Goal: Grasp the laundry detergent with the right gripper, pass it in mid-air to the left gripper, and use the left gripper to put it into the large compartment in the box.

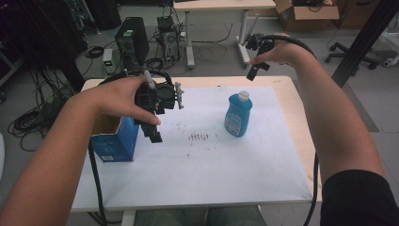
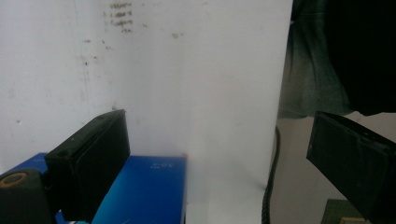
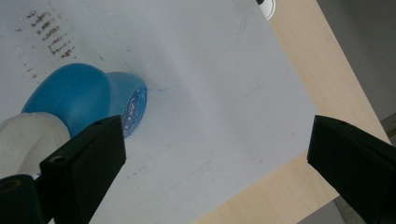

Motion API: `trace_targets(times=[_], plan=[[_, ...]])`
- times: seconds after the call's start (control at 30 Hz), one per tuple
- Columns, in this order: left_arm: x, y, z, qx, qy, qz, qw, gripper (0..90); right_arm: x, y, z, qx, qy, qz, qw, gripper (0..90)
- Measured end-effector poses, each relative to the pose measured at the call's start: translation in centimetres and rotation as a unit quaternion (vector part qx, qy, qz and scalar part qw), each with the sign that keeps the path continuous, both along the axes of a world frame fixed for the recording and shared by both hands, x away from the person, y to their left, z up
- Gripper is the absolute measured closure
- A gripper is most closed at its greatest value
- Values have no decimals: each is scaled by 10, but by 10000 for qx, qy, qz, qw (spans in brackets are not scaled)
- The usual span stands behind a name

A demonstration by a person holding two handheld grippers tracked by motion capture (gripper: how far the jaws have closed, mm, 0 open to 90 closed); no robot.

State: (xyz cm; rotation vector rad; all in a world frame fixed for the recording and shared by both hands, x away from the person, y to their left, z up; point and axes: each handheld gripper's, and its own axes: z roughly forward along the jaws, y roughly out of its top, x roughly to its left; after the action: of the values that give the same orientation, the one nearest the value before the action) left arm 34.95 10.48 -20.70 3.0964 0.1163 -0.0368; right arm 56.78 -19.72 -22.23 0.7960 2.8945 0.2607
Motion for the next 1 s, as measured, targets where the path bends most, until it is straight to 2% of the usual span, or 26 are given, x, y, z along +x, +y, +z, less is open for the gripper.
trace_targets(times=[0.27,0.5,0.67,0.8,1.0], plan=[[2,-1,-14,187,2,47,9998,63,-4,-9,-4,33,9,-61,10000,44],[2,-3,-34,377,15,11,9993,64,-10,-17,-6,35,12,-116,9999,44],[2,-2,-40,332,45,25,9994,64,-14,-21,-8,37,2,-115,9999,44],[1,-3,-51,399,80,16,9992,64,-17,-25,-7,38,8,-164,9999,44],[1,-5,-59,457,12,-34,9989,69,-21,-29,-5,74,-24,-158,9998,45]])
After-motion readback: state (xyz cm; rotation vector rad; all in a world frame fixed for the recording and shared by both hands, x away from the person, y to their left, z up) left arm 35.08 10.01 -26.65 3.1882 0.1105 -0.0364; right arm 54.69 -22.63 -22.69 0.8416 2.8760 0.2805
